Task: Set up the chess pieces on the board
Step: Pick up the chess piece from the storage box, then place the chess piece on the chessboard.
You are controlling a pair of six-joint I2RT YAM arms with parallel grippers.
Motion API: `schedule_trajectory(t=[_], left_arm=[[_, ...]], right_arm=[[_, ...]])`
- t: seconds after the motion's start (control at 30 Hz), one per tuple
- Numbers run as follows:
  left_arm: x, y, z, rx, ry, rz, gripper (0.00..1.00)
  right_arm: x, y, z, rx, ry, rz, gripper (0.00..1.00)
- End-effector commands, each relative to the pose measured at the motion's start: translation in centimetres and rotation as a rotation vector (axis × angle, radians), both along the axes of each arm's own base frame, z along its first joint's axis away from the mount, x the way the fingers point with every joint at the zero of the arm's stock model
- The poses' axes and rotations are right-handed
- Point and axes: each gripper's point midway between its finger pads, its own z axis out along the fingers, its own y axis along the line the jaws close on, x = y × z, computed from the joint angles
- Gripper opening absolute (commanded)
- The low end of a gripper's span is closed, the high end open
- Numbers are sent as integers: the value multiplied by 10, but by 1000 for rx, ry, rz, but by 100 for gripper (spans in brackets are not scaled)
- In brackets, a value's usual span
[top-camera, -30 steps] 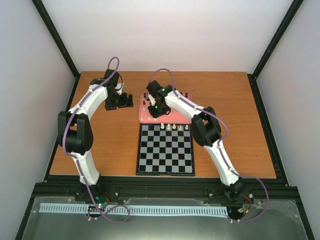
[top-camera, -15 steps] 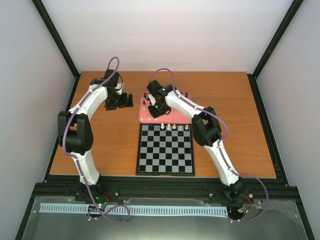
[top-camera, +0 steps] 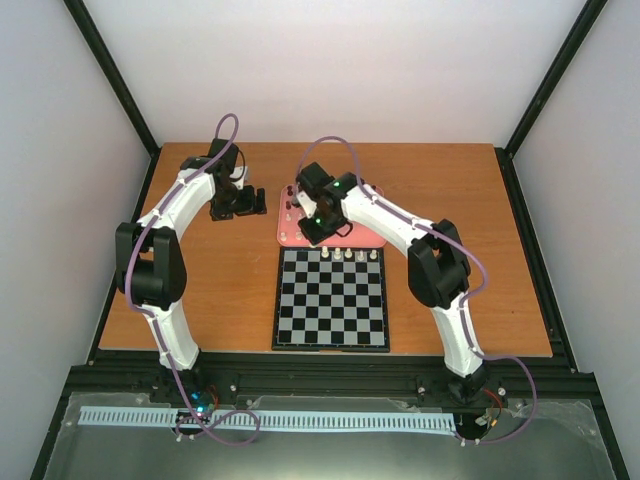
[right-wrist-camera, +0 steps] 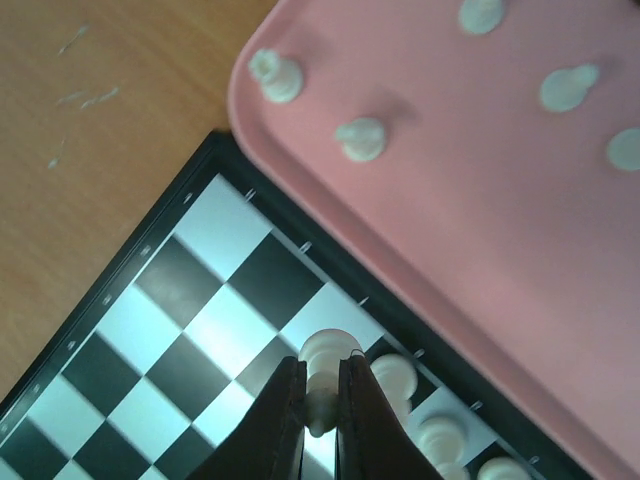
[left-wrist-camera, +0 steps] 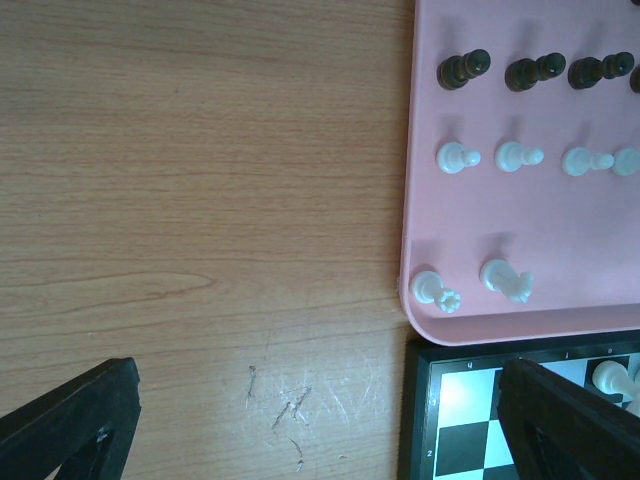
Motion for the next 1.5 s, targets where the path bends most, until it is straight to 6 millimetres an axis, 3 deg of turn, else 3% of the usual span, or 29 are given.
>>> schedule_trajectory(t=[0.0,0.97,1.47], left_arm=[[1,0,17,-14,-43,9,100],[-4,2,20,-9,-59,11,100],[-6,2,19,-7,-56,10,100]], right_arm=[[-22,6,-4,-5,11,61,3],[-19,8,-42,-66,9,44,3],[-18,4,-49,-88,10,38,4]])
